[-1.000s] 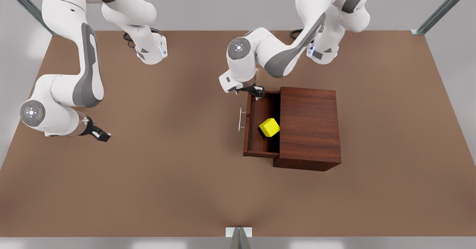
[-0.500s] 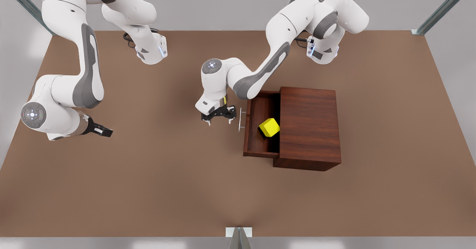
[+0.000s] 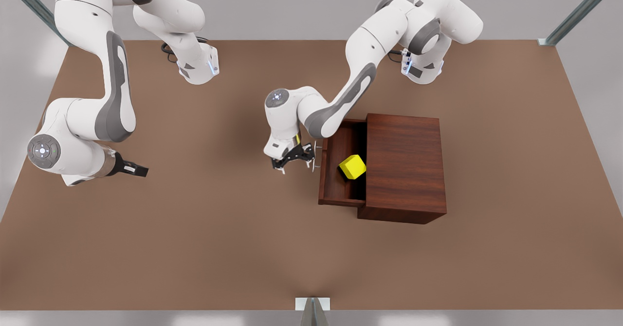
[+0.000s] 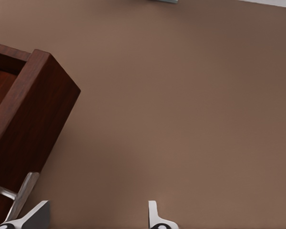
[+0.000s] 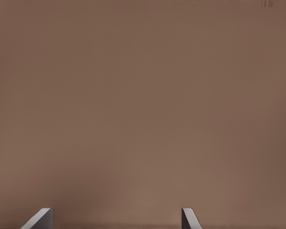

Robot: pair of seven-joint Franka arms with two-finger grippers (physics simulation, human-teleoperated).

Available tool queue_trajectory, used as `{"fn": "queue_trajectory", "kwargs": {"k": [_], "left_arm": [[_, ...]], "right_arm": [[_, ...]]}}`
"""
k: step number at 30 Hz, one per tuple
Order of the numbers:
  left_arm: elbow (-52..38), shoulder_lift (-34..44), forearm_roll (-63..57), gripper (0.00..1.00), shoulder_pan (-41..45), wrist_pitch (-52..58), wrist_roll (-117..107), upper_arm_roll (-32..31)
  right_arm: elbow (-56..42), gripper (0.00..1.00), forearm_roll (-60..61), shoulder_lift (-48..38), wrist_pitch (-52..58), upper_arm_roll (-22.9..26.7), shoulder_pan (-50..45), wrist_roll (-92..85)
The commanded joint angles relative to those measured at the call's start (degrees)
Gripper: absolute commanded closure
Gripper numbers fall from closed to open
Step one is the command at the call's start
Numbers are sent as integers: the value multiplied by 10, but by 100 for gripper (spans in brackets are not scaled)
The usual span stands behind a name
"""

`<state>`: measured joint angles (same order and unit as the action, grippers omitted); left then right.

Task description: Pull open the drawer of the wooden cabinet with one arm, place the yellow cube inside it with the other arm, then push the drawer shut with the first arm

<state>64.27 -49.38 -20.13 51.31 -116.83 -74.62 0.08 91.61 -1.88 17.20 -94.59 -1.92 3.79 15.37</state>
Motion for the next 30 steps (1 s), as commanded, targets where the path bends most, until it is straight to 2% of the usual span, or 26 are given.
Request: {"fn": "queue_trajectory", "kwargs": {"k": [1,14,30], "left_arm": [[2,1,-9,0,-2,35,-66,0],[24,15,-23,0,-12,71,-20,4],[24,10,-18,0,13,60,-76,-2]], "right_arm": [[0,0,0,-1,1,0,0,-39],[0,0,0,-1,2,0,0,-39],[0,0,0,-1,2,0,0,-39]]}}
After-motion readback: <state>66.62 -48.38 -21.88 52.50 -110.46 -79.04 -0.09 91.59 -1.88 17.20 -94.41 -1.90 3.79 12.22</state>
